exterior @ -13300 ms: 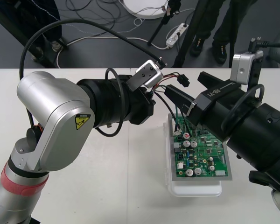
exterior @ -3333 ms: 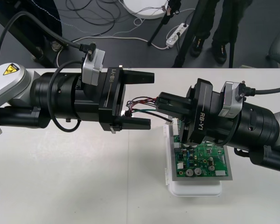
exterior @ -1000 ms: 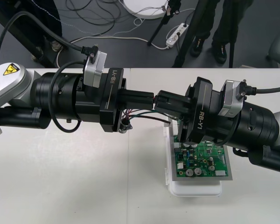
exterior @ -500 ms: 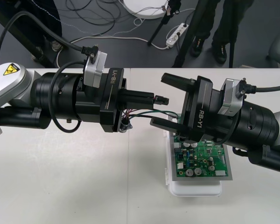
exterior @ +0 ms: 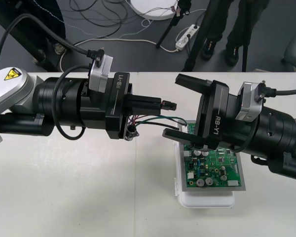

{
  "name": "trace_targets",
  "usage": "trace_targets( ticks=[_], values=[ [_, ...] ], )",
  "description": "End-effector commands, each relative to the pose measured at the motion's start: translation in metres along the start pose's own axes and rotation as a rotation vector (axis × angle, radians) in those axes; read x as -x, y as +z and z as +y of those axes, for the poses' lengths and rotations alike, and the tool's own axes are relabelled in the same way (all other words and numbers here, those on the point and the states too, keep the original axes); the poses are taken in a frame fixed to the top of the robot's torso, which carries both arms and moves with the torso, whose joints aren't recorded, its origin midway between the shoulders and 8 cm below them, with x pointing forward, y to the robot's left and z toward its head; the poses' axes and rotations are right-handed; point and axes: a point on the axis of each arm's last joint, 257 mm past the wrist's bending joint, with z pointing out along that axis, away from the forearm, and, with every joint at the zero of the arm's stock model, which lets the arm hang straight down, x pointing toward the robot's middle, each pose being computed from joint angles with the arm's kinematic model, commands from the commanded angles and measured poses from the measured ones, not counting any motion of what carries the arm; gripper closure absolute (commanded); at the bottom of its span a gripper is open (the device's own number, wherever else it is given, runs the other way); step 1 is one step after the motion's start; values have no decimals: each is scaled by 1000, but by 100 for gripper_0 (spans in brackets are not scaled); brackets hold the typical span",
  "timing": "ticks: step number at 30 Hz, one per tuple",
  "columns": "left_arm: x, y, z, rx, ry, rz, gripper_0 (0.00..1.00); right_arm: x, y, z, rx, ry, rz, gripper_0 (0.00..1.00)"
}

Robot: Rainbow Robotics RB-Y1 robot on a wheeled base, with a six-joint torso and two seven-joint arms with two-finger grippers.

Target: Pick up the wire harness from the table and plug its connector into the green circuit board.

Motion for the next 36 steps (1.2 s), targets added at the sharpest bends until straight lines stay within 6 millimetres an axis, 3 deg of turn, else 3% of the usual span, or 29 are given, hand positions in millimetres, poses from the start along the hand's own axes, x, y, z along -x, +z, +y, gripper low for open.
trace_targets(
  ticks=[1,13,19,27,36],
  values=[
    [-12,-4,7,20,15,5,100,3,-14,13,52,29,42,0],
    [-50,-29,13,5,-42,15,100,-5,-100,-1,32,-6,223,0],
    [-69,-46,11,10,-8,17,100,-18,-147,-12,37,-1,311,0],
    [-97,-67,-1,10,2,16,100,-57,-220,-29,41,-32,530,0],
    [-129,-83,-19,5,0,-37,100,-94,-286,-48,11,-83,793,0]
  ],
)
